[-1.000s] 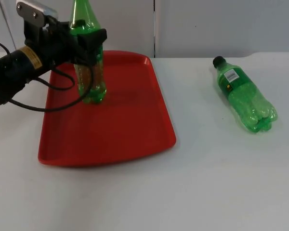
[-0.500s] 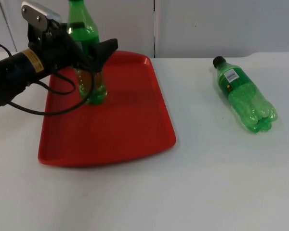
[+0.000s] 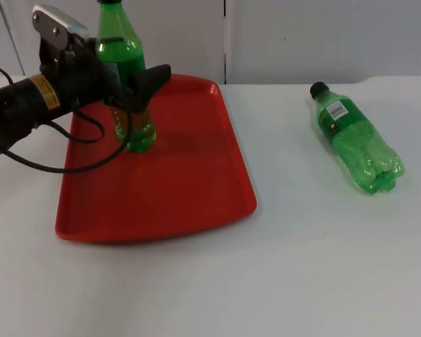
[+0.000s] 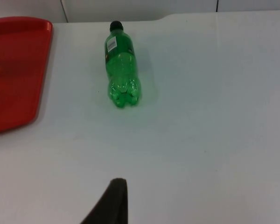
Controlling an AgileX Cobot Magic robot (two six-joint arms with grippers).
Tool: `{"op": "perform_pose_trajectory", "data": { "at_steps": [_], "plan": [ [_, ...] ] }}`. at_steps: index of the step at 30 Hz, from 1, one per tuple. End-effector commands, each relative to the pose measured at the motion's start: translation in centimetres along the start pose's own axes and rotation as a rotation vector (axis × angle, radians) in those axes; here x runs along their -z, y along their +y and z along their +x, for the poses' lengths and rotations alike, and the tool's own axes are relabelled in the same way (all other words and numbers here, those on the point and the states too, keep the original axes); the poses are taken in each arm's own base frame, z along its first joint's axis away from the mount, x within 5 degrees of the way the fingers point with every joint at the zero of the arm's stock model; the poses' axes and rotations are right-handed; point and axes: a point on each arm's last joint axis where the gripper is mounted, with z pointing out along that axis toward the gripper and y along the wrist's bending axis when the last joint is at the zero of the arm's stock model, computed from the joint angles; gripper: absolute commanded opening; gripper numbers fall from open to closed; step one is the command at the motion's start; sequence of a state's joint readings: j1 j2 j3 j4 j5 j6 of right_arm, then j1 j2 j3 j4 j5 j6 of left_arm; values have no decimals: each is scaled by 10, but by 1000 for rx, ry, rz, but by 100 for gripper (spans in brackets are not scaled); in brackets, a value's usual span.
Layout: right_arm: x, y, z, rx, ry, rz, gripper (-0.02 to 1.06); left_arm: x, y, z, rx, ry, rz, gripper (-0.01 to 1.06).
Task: Place the bottle upright on the tray.
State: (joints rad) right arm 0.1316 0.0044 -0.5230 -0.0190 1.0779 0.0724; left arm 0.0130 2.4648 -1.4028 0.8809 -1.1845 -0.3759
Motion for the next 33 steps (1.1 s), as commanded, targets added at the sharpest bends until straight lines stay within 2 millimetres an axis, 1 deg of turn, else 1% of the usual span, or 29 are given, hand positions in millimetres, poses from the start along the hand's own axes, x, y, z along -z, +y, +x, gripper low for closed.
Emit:
{"op": "perform_pose_trajectory", "data": {
  "at_steps": [1, 10, 17, 20, 22, 26, 27, 33],
  "plan": [
    [-1, 0, 2, 2, 2, 5, 105, 3, 1, 1, 22, 18, 20, 105],
    [-1, 0, 2, 2, 2, 5, 105, 15, 3, 7, 0, 69, 105, 105],
    [-1, 0, 2, 2, 2, 5, 105, 22, 9, 8, 26, 81, 104, 105],
    [-1, 0, 2, 2, 2, 5, 105, 29, 16, 9, 56, 88, 94, 105],
    [-1, 0, 2, 2, 2, 5, 105, 30, 16, 9, 57, 88, 107, 105],
    [-1, 0, 2, 2, 2, 5, 105, 41, 19, 10, 46, 106, 157, 105],
    [-1, 0, 2, 2, 2, 5, 105, 41, 19, 10, 46, 106, 157, 105],
    [-1, 0, 2, 2, 2, 5, 105, 65, 34, 16, 92, 159, 164, 105]
  ]
}}
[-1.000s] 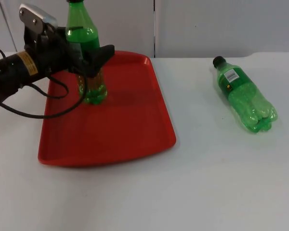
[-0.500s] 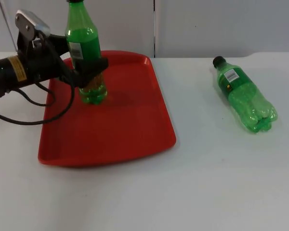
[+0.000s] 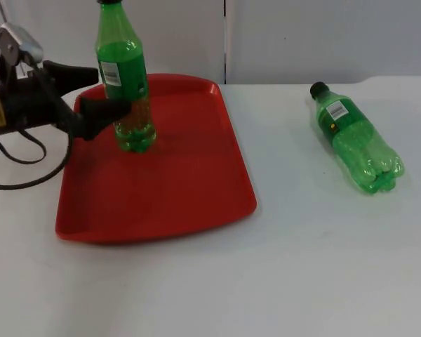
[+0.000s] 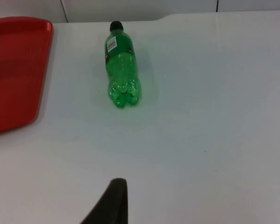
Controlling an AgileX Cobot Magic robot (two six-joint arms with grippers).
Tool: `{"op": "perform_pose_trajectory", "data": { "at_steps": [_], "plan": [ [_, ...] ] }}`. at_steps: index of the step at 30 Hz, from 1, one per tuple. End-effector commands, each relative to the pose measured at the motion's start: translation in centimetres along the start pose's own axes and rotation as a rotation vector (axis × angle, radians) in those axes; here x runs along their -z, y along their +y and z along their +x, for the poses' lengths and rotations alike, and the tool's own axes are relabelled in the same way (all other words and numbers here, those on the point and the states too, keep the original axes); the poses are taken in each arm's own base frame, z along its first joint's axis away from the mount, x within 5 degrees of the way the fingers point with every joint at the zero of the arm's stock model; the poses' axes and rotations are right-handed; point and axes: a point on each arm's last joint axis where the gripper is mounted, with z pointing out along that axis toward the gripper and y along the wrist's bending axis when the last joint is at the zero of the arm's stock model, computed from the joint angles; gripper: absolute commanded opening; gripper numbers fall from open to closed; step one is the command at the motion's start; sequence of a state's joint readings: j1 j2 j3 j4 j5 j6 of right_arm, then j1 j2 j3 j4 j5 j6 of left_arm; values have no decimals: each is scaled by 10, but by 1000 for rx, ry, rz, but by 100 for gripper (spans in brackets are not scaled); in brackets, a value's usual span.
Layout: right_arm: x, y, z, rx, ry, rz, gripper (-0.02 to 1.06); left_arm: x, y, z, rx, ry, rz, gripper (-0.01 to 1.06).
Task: Place the bottle upright on the tray.
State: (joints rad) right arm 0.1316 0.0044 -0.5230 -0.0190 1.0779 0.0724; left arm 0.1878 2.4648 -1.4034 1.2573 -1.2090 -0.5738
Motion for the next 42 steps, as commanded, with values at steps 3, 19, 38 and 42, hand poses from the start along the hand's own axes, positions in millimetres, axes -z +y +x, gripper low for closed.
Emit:
{"op": "perform_pose_trajectory", "data": {
  "at_steps": [3, 19, 38, 42],
  "plan": [
    [-1, 0, 2, 2, 2, 5, 105, 18, 5, 4, 19, 39, 35, 105],
    [-1, 0, 2, 2, 2, 5, 105, 65, 12, -38, 91, 203, 123, 105],
    [-1, 0, 2, 2, 2, 5, 105, 92, -10, -176, 225, 179, 37, 105],
    [-1, 0, 2, 2, 2, 5, 105, 99, -21, -206, 291, 157, 12, 105]
  ]
}}
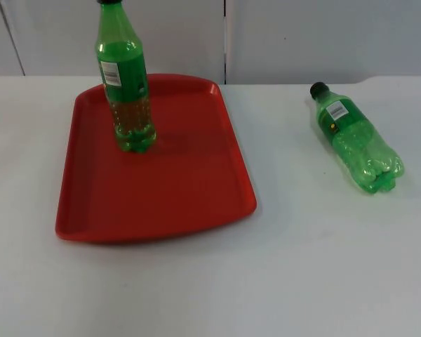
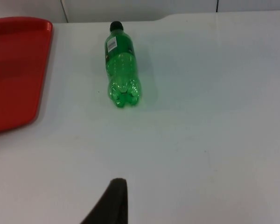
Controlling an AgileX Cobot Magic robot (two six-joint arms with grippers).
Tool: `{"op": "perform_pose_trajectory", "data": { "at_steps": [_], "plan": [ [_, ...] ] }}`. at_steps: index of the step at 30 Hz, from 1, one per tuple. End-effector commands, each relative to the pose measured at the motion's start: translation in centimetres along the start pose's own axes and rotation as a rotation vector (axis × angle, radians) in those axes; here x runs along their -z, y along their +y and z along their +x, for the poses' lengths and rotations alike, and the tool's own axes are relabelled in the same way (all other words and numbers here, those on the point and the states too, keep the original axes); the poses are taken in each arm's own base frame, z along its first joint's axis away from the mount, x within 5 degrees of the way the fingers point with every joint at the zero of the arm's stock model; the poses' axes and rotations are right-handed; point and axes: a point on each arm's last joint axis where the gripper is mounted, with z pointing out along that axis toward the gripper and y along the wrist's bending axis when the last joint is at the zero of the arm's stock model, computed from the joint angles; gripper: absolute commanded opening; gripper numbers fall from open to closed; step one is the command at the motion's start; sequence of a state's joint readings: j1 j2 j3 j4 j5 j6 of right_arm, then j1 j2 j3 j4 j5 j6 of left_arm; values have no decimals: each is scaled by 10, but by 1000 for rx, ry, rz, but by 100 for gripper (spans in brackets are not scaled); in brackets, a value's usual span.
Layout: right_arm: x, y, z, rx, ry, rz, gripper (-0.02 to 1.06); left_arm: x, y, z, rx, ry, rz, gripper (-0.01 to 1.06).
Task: Place the bottle upright on the tray.
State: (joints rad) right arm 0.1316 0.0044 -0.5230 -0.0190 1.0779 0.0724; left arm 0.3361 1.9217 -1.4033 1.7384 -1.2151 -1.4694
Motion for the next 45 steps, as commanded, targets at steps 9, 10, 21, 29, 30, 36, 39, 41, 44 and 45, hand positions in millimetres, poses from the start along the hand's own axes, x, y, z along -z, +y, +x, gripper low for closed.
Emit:
{"op": "perform_pose_trajectory", "data": {
  "at_steps": [9, 10, 21, 29, 30, 36, 39, 41, 44, 45],
  "plan": [
    [-1, 0, 2, 2, 2, 5, 105, 30, -41, -55, 168, -74, -106, 105],
    [-1, 0, 2, 2, 2, 5, 105, 34, -44, -61, 196, -90, -138, 105],
    [-1, 0, 2, 2, 2, 5, 105, 81, -101, -114, 151, -272, -370, 105],
    [-1, 0, 2, 2, 2, 5, 105, 124, -148, -132, -11, -317, -395, 105],
    [-1, 0, 2, 2, 2, 5, 105, 128, -155, -133, -42, -316, -394, 105],
    [-1, 0, 2, 2, 2, 5, 105, 133, -173, -134, -68, -302, -297, 105],
    [-1, 0, 2, 2, 2, 5, 105, 138, -169, -141, -22, -398, -356, 105],
    [-1, 0, 2, 2, 2, 5, 105, 141, -162, -142, 41, -426, -424, 105],
    [-1, 0, 2, 2, 2, 5, 105, 158, -147, -143, 259, -568, -632, 105],
    [-1, 0, 2, 2, 2, 5, 105, 158, -147, -143, 259, -568, -632, 105]
  ]
}}
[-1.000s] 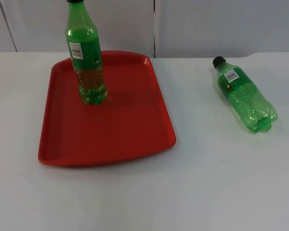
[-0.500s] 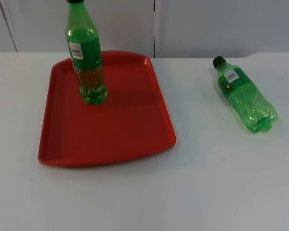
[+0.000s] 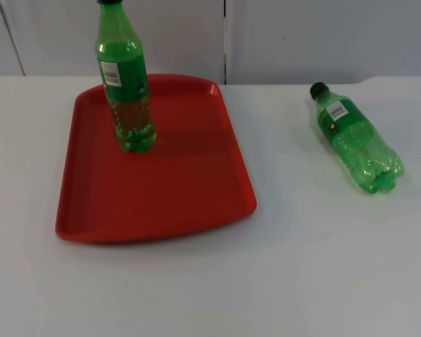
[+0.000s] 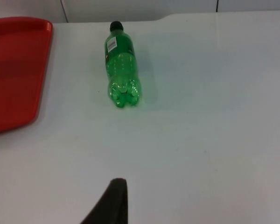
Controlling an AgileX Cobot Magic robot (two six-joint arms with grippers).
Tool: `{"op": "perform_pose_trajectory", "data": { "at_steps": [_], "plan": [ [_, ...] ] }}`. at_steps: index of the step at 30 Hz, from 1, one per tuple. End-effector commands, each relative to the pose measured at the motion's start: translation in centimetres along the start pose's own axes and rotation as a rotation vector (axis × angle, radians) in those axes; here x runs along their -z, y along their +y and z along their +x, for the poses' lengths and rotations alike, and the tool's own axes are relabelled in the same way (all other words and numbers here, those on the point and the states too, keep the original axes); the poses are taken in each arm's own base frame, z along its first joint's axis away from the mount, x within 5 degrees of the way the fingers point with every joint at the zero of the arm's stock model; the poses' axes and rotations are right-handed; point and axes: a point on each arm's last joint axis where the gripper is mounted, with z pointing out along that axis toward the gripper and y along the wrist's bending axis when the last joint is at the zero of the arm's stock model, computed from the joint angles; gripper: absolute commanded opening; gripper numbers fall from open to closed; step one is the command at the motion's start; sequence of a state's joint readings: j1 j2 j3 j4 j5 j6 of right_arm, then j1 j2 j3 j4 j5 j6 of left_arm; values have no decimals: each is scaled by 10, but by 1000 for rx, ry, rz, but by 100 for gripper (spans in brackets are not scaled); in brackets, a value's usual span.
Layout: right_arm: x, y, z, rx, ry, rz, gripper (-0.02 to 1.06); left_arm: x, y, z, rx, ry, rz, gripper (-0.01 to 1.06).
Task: Place the bottle upright on the tray.
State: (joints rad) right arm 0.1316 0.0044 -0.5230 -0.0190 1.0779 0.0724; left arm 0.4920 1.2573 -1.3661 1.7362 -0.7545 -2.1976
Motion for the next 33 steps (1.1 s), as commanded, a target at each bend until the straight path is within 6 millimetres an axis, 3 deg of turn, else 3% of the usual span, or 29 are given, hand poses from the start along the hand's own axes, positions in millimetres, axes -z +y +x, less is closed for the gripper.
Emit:
{"op": "perform_pose_trajectory", "data": {
  "at_steps": [1, 7, 15, 18, 21, 22, 25, 26, 30, 31, 33],
  "plan": [
    [-1, 0, 2, 2, 2, 5, 105, 7, 13, -7, 131, -98, -135, 105],
    [-1, 0, 2, 2, 2, 5, 105, 13, 16, -15, 113, -167, -203, 105],
    [-1, 0, 2, 2, 2, 5, 105, 19, 27, -23, 418, -322, -285, 105],
    [-1, 0, 2, 2, 2, 5, 105, 19, 27, -23, 343, -315, -300, 105],
    [-1, 0, 2, 2, 2, 5, 105, 16, 23, -20, -99, -205, -309, 105],
    [-1, 0, 2, 2, 2, 5, 105, 16, 22, -19, -155, -187, -301, 105],
    [-1, 0, 2, 2, 2, 5, 105, 16, 22, -20, -102, -198, -299, 105],
    [-1, 0, 2, 2, 2, 5, 105, 16, 21, -20, 5, -212, -282, 105],
    [-1, 0, 2, 2, 2, 5, 105, 8, 2, -16, 109, -159, -148, 105],
    [-1, 0, 2, 2, 2, 5, 105, 3, -11, -14, 98, -118, -72, 105],
    [-1, 0, 2, 2, 2, 5, 105, -4, -43, -6, -170, -26, 117, 105]
  ]
}}
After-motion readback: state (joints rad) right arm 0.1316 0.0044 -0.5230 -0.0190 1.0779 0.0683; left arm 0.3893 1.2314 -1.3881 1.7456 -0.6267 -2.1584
